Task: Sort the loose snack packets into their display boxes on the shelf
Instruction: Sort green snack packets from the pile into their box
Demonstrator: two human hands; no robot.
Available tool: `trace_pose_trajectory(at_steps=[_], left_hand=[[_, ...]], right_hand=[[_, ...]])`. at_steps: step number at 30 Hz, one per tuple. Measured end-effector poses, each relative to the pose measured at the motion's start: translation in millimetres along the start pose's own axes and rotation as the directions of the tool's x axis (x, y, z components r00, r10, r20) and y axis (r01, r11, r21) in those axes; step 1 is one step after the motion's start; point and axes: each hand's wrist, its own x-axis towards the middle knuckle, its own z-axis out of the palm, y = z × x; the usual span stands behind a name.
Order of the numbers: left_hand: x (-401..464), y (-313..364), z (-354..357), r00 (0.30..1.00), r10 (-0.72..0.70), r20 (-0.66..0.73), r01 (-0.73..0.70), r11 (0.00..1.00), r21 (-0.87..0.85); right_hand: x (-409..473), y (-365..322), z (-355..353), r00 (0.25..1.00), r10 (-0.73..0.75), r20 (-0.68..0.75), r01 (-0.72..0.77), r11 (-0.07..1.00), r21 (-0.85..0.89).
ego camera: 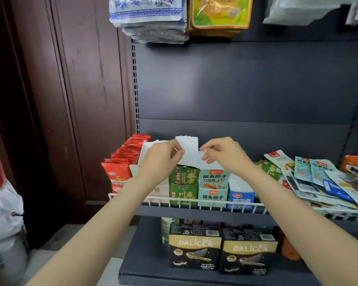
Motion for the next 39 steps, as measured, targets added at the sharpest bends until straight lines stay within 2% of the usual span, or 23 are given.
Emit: trace_pose_trajectory(at_steps=[5,9,13,15,18,22,26,28,30,32,34,36,39], left_hand=[[10,74,51,0.989,0.121,0.089,-0.113,0.990,-0.083],[24,126,107,0.964,0.175,0.201,-0.158,0.983,-0.098],[31,166,164,0.927,0.143,0.346,-0.135,0.990,-0.046],[26,181,188,0.875,0.118,0.469,-0.161,0.986,0.053],[22,190,216,0.775,0.079,0.627,-0.281,0.932,0.230],[32,185,229,0.730,0.042,0.682,-0.353,0.878,0.323],[36,185,228,0.722,0.089,0.687,-0.447,0.817,0.364],[37,189,224,0.751,0.150,0.643,-0.489,0.781,0.389],[39,189,218,0.807,0.180,0.563,-0.461,0.787,0.409],[42,186,213,0.872,0.187,0.452,-0.380,0.841,0.385],[46,179,208,0.920,0.206,0.334,-0.316,0.894,0.319],[52,175,199,0.939,0.239,0.247,-0.299,0.922,0.245],[58,176,180,0.933,0.315,0.177,-0.343,0.926,0.160]], right_hand=[[-21,51,-41,0.981,0.117,-0.153,-0.117,0.993,0.007],[-34,110,-71,0.959,0.199,-0.200,-0.225,0.967,-0.120],[-43,168,-98,0.919,0.352,-0.179,-0.387,0.891,-0.238],[-46,190,-106,0.891,0.418,-0.178,-0.452,0.853,-0.259],[-48,212,-110,0.898,0.426,-0.108,-0.436,0.832,-0.343],[-47,228,-109,0.888,0.459,0.029,-0.400,0.800,-0.447],[-45,231,-109,0.886,0.463,0.019,-0.395,0.776,-0.492],[-46,229,-111,0.888,0.459,0.024,-0.389,0.778,-0.493],[-46,231,-113,0.886,0.464,0.018,-0.403,0.788,-0.464],[-46,232,-116,0.879,0.477,0.030,-0.431,0.818,-0.381],[-48,226,-119,0.891,0.450,0.060,-0.428,0.876,-0.222],[-50,216,-118,0.923,0.373,0.096,-0.371,0.928,-0.043],[-49,199,-116,0.957,0.282,0.067,-0.285,0.958,0.032]])
